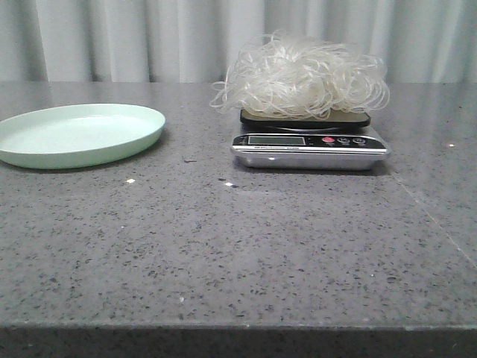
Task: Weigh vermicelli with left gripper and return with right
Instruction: 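Withdraw the left gripper away from the scale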
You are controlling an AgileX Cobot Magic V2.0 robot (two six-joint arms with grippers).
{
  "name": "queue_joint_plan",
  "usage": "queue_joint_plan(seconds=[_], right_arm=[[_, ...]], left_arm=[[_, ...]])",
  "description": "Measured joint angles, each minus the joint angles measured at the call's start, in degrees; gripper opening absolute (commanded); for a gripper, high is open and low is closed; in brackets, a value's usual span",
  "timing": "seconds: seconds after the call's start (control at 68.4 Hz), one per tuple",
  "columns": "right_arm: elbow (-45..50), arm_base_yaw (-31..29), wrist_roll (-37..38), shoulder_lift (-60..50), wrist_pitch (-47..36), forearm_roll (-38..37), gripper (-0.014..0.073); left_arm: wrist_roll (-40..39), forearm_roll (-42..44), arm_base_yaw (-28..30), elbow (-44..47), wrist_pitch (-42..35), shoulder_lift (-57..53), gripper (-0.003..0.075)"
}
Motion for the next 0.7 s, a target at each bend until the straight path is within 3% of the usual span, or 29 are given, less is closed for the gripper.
queue_joint_plan(seconds=[0.278,0.365,0.57,0.702], right_arm=[[-28.2,5.2,-0.7,23.3,14.4,3.5,0.0172],[-36.1,8.4,-1.3,31.1,18.7,3.9,0.0258],[-50.5,16.5,-1.9,47.7,25.2,4.1,0.0605],[-55.4,20.6,-1.9,57.1,26.4,4.1,0.0609]], left_arm=[[0.0,0.0,0.0,0.0,0.0,0.0,0.0134],[0.0,0.0,0.0,0.0,0.0,0.0,0.0134],[0.0,0.0,0.0,0.0,0.0,0.0,0.0134],[0.0,0.0,0.0,0.0,0.0,0.0,0.0134]])
